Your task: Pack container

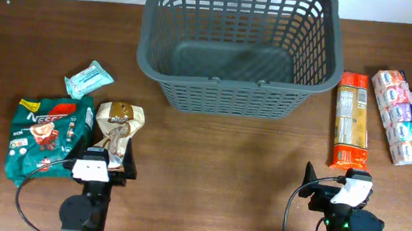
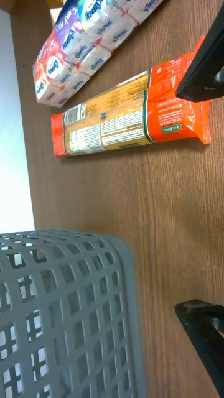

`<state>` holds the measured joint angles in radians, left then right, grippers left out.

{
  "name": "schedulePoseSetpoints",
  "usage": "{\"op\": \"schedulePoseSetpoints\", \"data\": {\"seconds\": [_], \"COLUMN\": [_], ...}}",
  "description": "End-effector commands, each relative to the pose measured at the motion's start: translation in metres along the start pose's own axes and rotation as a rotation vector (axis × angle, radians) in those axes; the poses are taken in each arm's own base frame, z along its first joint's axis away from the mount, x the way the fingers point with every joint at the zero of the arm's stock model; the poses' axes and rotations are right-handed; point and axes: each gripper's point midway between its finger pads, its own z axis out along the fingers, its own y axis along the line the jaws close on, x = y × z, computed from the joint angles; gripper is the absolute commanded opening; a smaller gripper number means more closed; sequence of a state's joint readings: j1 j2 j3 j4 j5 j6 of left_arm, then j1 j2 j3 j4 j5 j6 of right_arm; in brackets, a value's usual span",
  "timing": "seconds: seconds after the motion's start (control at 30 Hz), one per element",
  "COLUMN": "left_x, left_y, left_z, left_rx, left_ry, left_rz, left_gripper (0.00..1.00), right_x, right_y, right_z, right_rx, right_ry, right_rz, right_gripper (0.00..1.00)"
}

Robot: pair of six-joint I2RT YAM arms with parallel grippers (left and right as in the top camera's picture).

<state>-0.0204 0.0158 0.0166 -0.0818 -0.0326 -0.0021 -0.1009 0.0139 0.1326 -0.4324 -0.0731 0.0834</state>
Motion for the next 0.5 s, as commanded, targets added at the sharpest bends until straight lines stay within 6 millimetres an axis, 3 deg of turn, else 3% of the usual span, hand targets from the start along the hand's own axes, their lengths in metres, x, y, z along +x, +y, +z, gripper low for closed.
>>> {"op": "schedulePoseSetpoints", "data": {"seconds": [0.0, 0.17, 0.27, 0.33, 0.47], "left_x": [0.004, -0.007, -0.039, -0.066, -0.089], "left_y": [-0.009, -0.024, -0.024, -0.006, 0.0], "left_z": [0.0, -0.006, -0.017, -0.027, -0.026], "left_rx": [0.053, 0.14, 0.141, 0.036, -0.003], "left_ry": [0.011, 0.026, 0.006, 0.017, 0.116], "left_rz": [-0.006, -0.079, -0.128, -0.116, -0.058], "left_gripper": [0.99, 0.99, 0.99, 0.99, 0.99], "right_x": [-0.004, -0.004, -0.014, -0.028, -0.062], "right_y": [0.003, 0.007, 0.01, 0.016, 0.017], "right_z": [0.0, 0.0, -0.001, -0.006, -0.023], "right_rx": [-0.014, -0.036, -0.056, -0.082, -0.072], "right_ry": [-0.025, -0.022, -0.063, -0.099, -0.176], "right_rz": [0.006, 0.006, 0.002, -0.002, -0.009], "right_gripper": [0.99, 0.99, 0.99, 0.99, 0.99]}}
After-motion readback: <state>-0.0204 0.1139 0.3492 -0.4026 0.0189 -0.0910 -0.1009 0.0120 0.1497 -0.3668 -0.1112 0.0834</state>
